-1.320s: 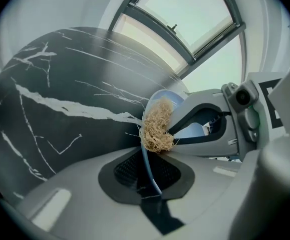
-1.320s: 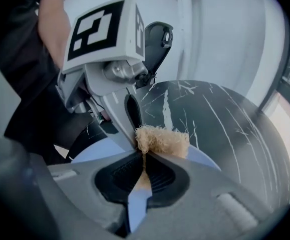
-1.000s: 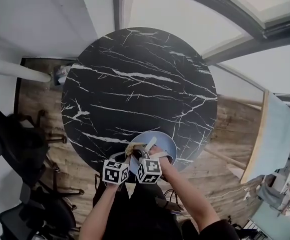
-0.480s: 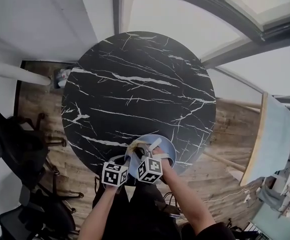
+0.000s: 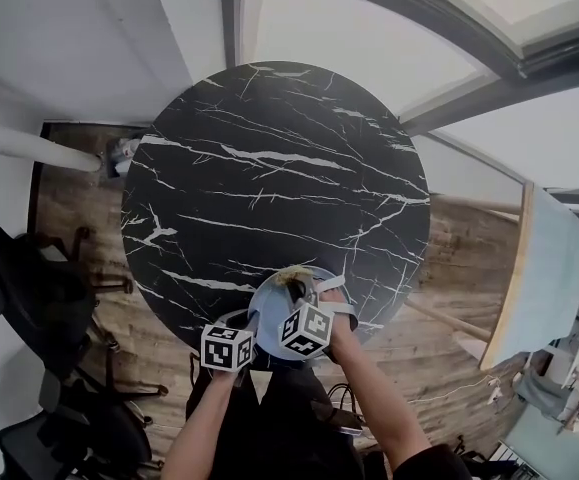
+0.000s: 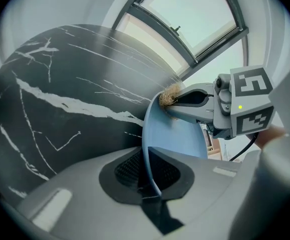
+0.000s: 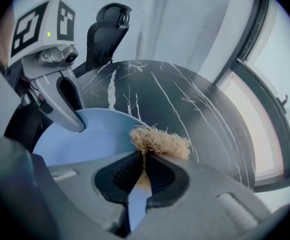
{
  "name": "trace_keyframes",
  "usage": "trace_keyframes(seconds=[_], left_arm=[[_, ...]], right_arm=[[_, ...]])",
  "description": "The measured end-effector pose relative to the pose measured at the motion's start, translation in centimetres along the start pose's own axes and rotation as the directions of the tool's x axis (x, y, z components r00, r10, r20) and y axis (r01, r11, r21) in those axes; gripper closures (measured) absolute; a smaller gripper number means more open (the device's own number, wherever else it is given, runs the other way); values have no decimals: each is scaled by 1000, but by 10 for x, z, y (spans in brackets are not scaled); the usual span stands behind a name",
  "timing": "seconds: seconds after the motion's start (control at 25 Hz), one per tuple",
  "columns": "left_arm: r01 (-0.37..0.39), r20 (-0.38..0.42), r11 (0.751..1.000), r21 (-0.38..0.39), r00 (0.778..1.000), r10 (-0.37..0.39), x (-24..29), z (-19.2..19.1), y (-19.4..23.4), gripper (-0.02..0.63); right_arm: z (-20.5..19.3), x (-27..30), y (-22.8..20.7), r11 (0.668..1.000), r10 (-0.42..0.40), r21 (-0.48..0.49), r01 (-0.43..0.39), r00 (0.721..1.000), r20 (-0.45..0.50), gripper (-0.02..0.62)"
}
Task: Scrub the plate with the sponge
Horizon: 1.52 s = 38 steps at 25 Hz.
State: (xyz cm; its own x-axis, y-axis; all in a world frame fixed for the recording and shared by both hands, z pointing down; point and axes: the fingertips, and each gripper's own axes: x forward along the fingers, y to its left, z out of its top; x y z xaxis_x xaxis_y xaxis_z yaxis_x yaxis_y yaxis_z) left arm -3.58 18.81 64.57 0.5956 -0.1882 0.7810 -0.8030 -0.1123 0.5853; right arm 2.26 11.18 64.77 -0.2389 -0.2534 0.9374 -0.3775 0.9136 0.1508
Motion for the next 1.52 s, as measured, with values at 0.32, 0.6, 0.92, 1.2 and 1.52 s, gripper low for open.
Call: trace_keyframes(seconds=[0.32,0.6,0.92,1.2,1.52], left_arm=[[-1,24,999,-37,1000,2,-1,1,1,584],[10,70,994,-113,998,-2,-1,2,4,591],[11,107,982,-191,994,10,-1,1,8,592],[-4,113,980,-199,993,27,0,4,7,589],[9,134,964,-265,991,27,1,4,8,581]], right_arm=[[-37,-8,-20,996,-89,2,90,986,-141,573],[-69,-16,-22,994,-67,72,86,969,-237,574],[-109,-31,0,991,4,126,40,944,-331,574],[-136,-41,32,994,85,99,-46,898,-431,574],[-146,-52,74,976,217,117,-184,858,-466,572]])
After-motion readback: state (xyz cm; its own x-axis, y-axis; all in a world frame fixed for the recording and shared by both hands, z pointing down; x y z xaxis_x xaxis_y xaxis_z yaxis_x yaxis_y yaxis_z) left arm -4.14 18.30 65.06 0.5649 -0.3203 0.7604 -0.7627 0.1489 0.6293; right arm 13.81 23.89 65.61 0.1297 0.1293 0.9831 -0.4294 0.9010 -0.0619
